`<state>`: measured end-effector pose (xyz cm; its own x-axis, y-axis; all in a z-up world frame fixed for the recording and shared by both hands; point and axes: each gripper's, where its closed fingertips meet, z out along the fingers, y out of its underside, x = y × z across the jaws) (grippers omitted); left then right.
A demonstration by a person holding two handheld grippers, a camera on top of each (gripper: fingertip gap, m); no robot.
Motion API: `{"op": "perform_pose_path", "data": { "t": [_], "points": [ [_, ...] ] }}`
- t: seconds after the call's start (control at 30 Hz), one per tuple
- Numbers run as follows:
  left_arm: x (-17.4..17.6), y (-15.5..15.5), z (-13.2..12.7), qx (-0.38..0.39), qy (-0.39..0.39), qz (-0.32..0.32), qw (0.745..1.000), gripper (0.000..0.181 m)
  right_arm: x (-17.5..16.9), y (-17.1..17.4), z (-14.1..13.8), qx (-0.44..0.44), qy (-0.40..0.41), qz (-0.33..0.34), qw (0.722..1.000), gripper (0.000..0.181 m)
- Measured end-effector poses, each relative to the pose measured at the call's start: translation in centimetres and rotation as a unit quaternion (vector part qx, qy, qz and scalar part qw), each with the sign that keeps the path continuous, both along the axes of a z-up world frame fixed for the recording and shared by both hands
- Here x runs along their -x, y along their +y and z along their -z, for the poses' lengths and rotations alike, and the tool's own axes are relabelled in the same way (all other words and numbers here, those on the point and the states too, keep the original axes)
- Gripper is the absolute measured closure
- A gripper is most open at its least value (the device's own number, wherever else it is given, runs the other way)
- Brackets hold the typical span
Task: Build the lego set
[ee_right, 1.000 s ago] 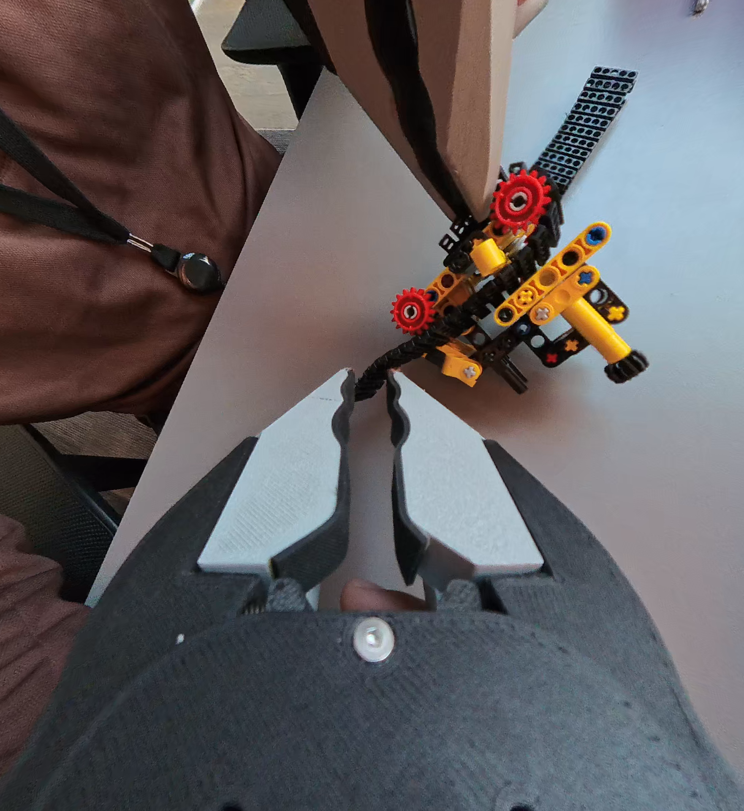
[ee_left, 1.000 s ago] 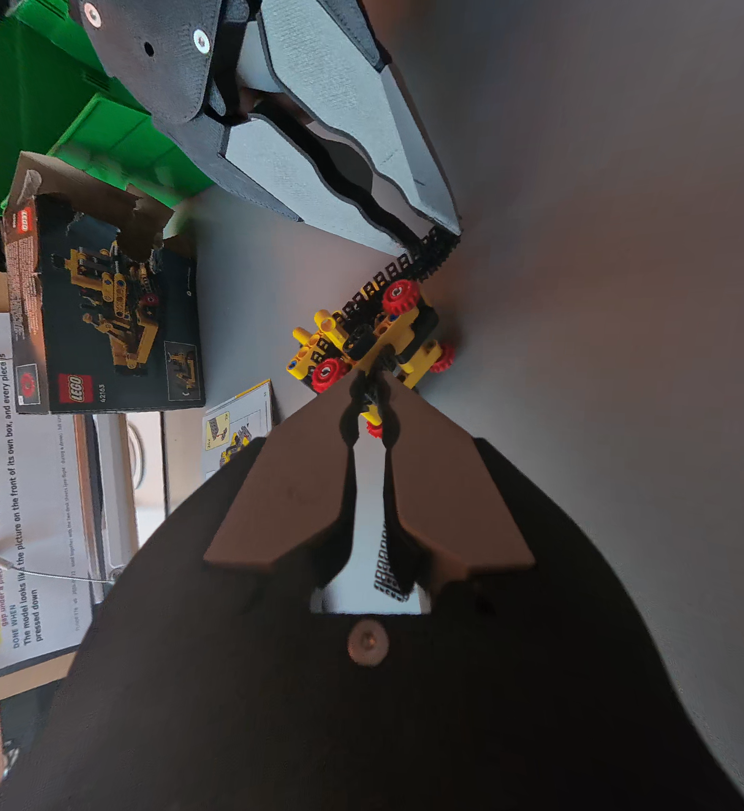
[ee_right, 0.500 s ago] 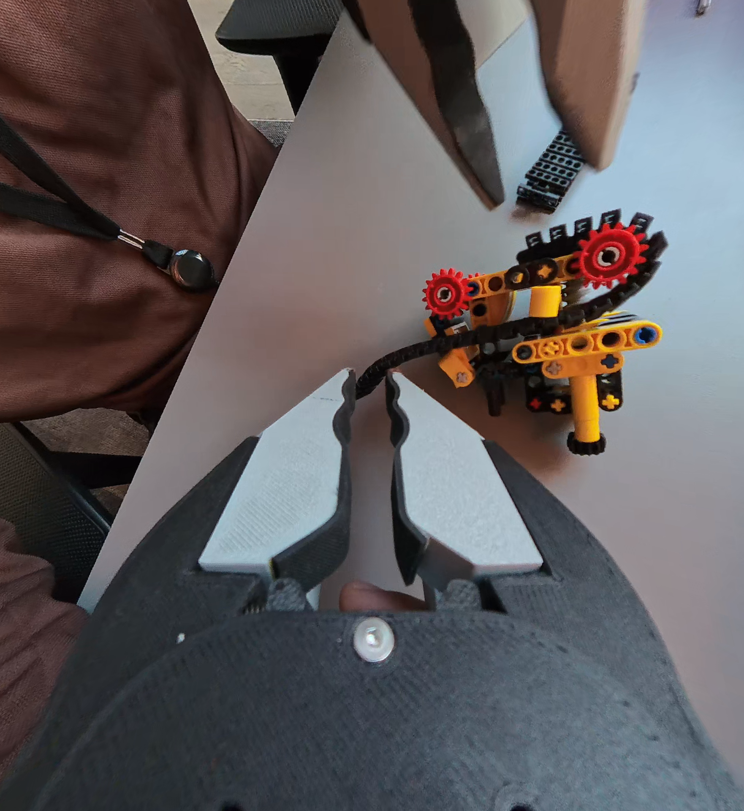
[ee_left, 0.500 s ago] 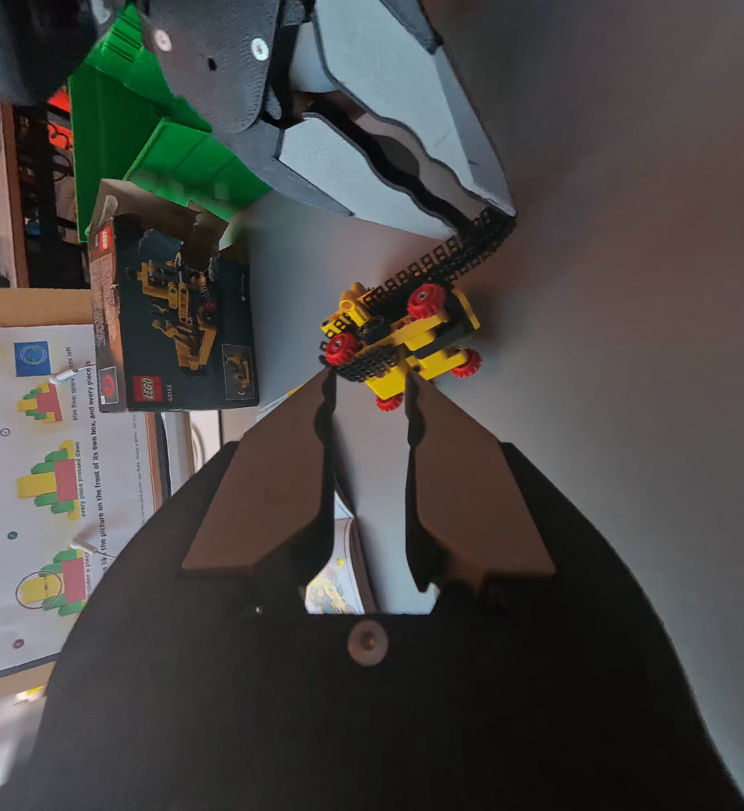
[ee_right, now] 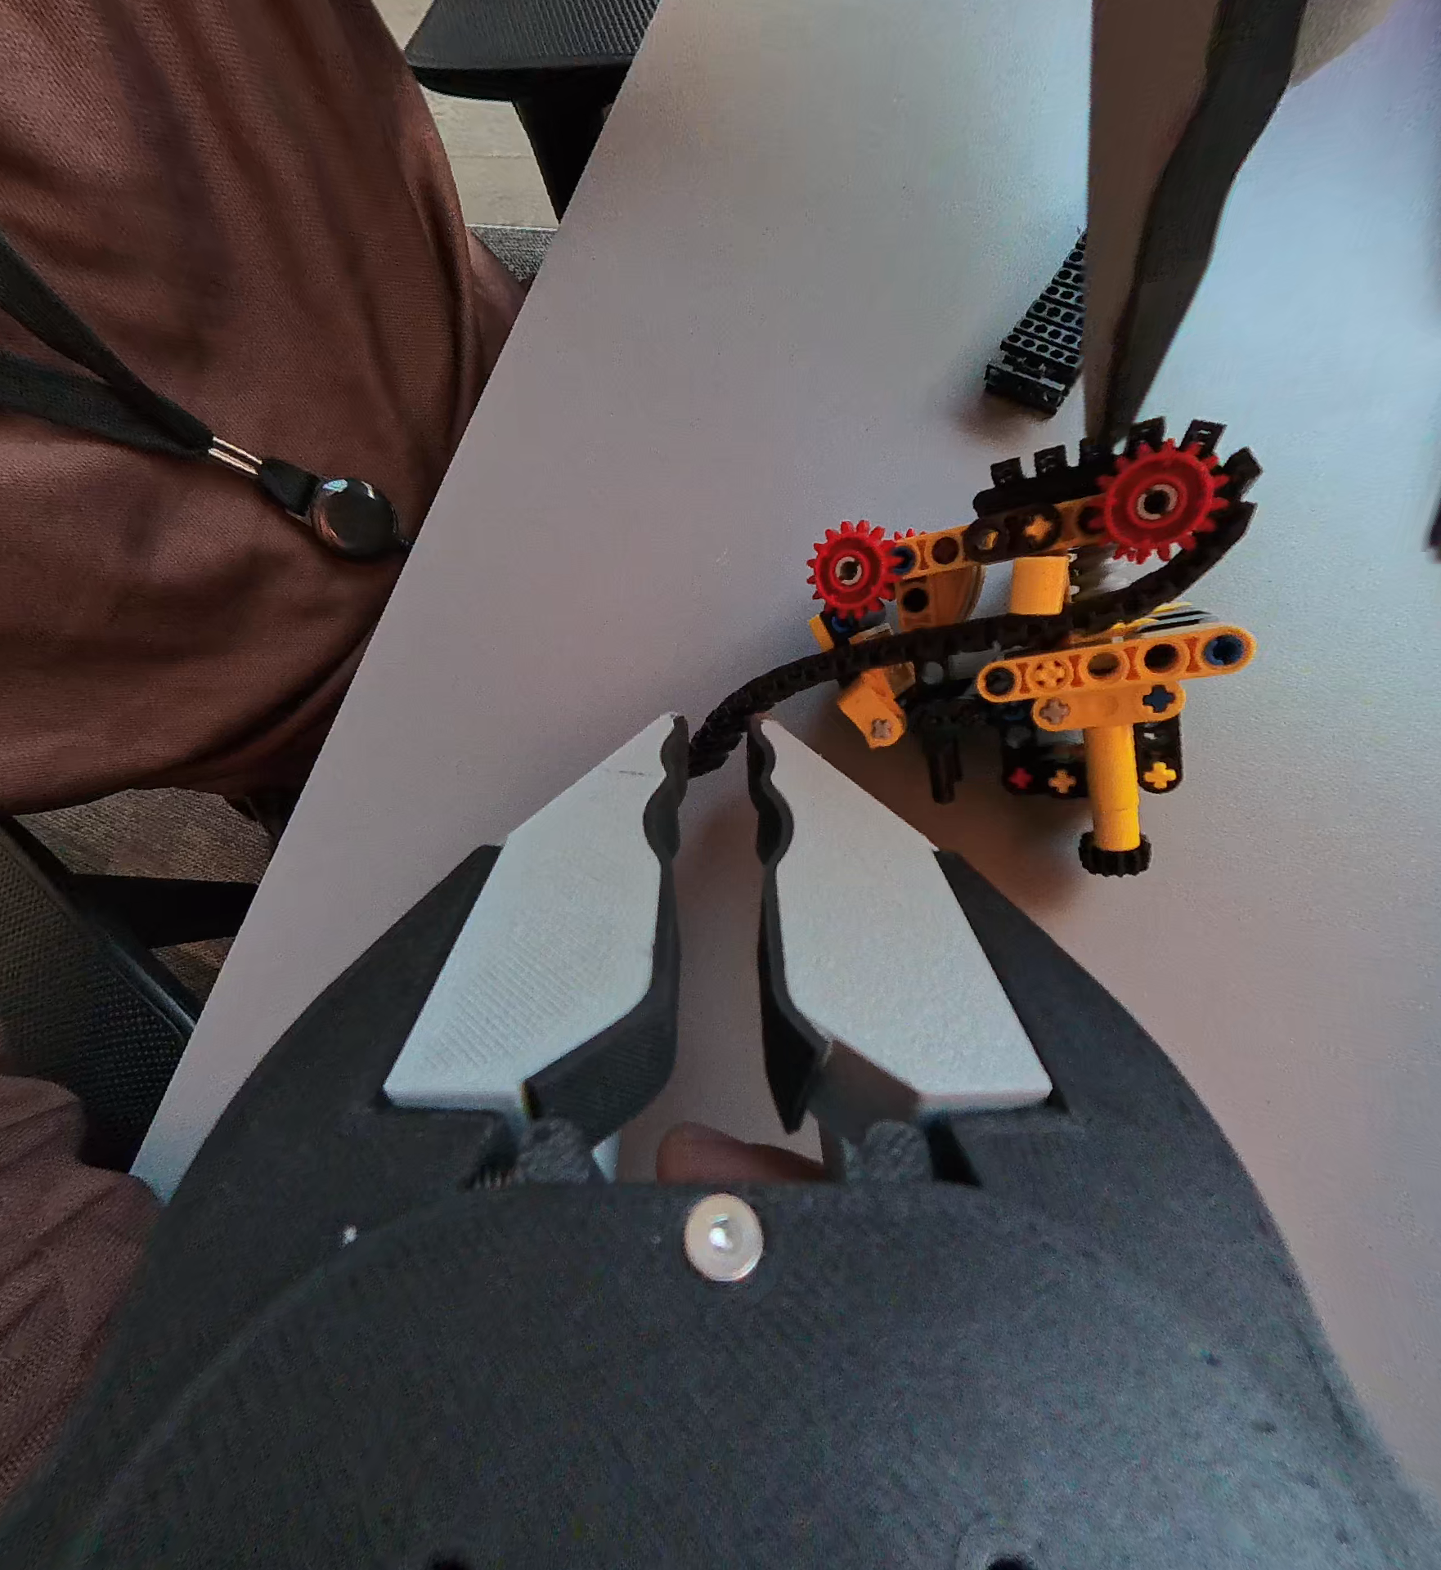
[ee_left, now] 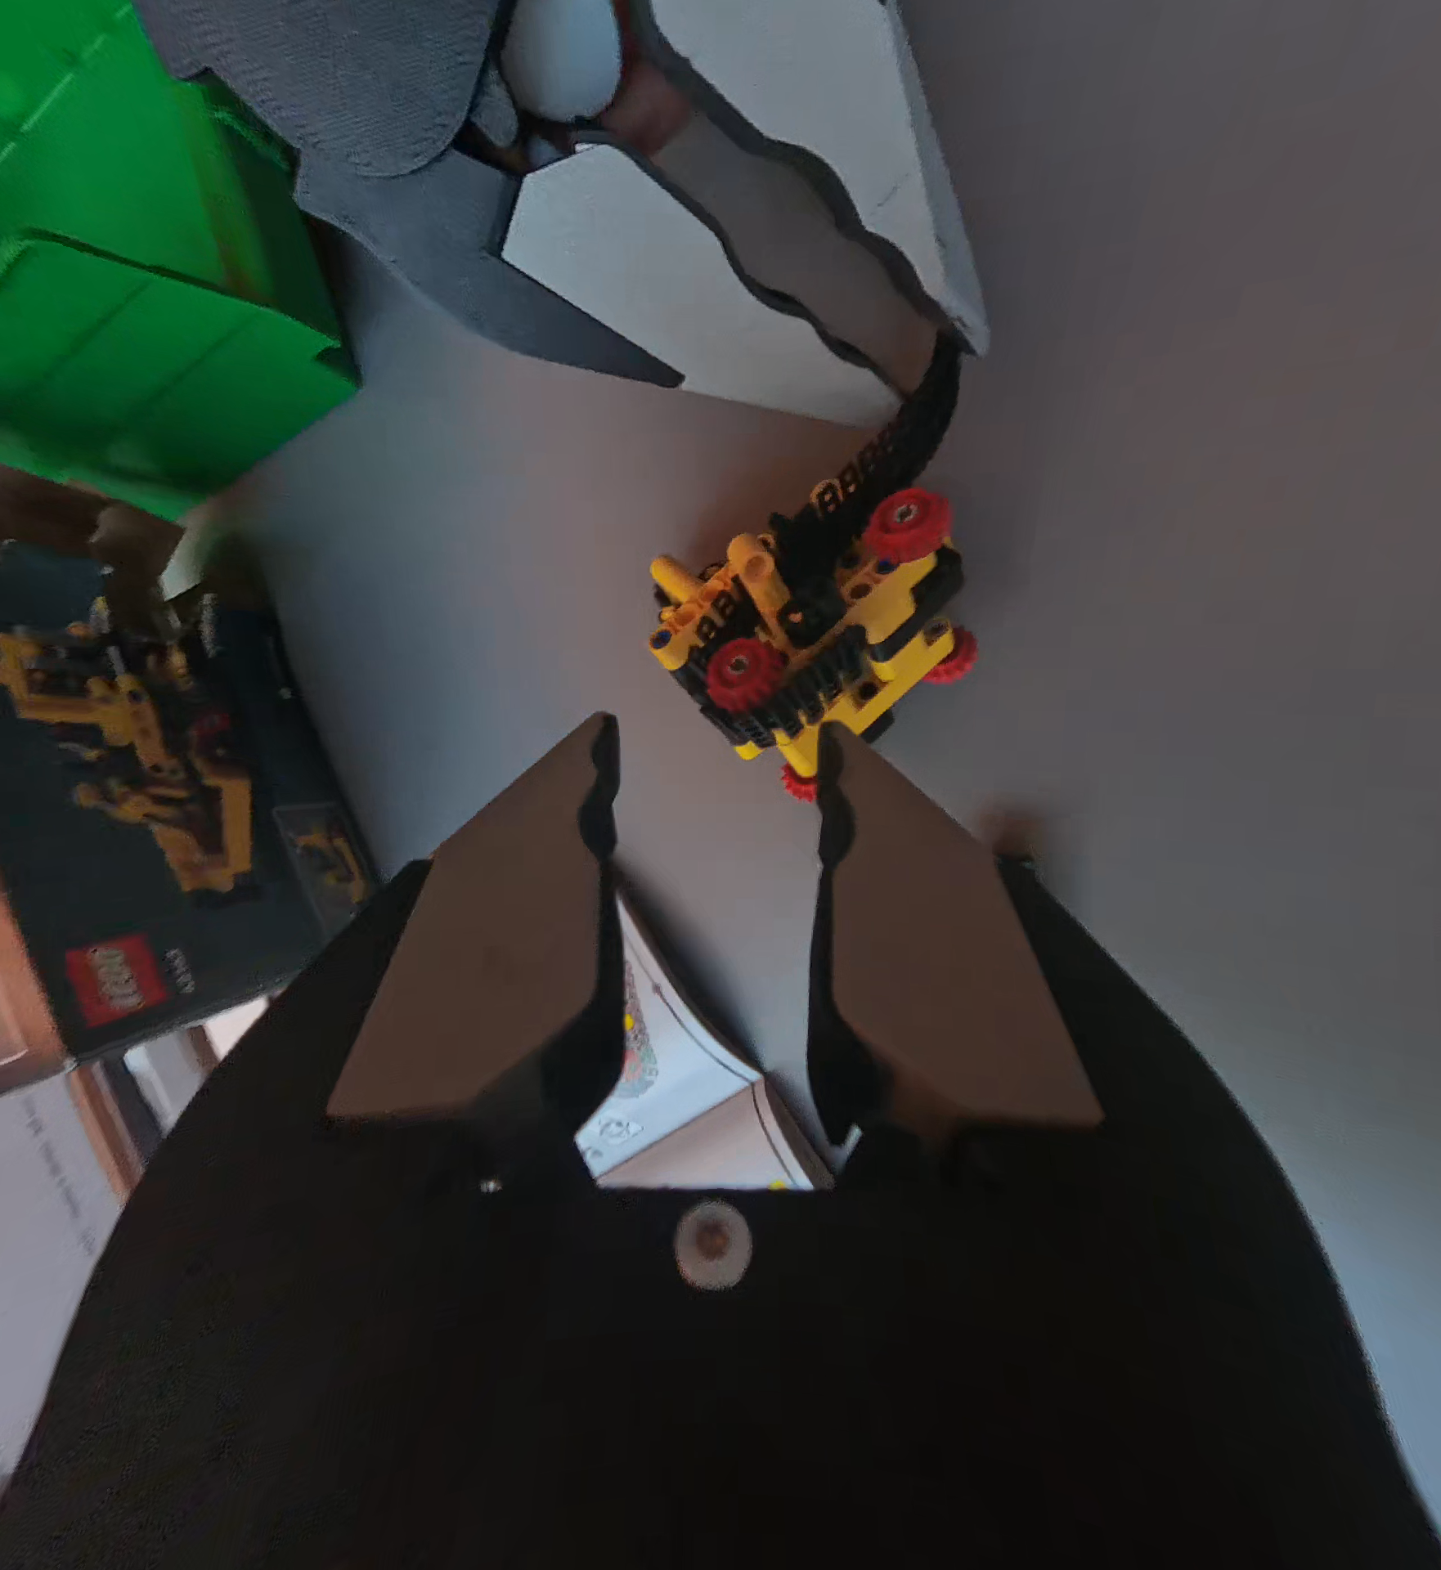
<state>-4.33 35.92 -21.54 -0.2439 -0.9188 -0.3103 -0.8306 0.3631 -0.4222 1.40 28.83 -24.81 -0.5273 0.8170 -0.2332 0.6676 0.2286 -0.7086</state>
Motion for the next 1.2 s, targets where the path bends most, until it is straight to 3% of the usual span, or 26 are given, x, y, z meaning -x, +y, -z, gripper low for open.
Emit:
{"op": "perform_pose_path", "data": {
  "t": [0.23,0.47,0.7,0.87,1.2],
  "points": [
    [-1.0,-1.5,0.2,0.063,-0.019,0.038,0.997,0.144,0.0,0.0,0.0,-0.005,0.001,-0.001,1.0,0.171],
    [-1.1,-1.8,0.4,0.084,-0.031,0.019,0.996,0.151,0.1,0.0,-0.2,-0.007,0.004,0.0,1.0,0.17],
    [-0.6,-2.9,0.1,0.103,-0.071,-0.119,0.985,0.156,0.0,-0.3,-0.3,0.004,-0.005,0.0,1.0,0.168],
    [-0.5,-3.6,-0.1,0.076,-0.101,-0.226,0.966,0.159,0.1,-0.2,0.0,0.004,-0.012,0.005,1.0,0.168],
    [-0.3,-3.5,0.0,0.01,-0.103,-0.297,0.949,0.157,0.7,-0.1,-0.1,0.042,-0.007,0.046,0.998,0.167]
  ]
}}
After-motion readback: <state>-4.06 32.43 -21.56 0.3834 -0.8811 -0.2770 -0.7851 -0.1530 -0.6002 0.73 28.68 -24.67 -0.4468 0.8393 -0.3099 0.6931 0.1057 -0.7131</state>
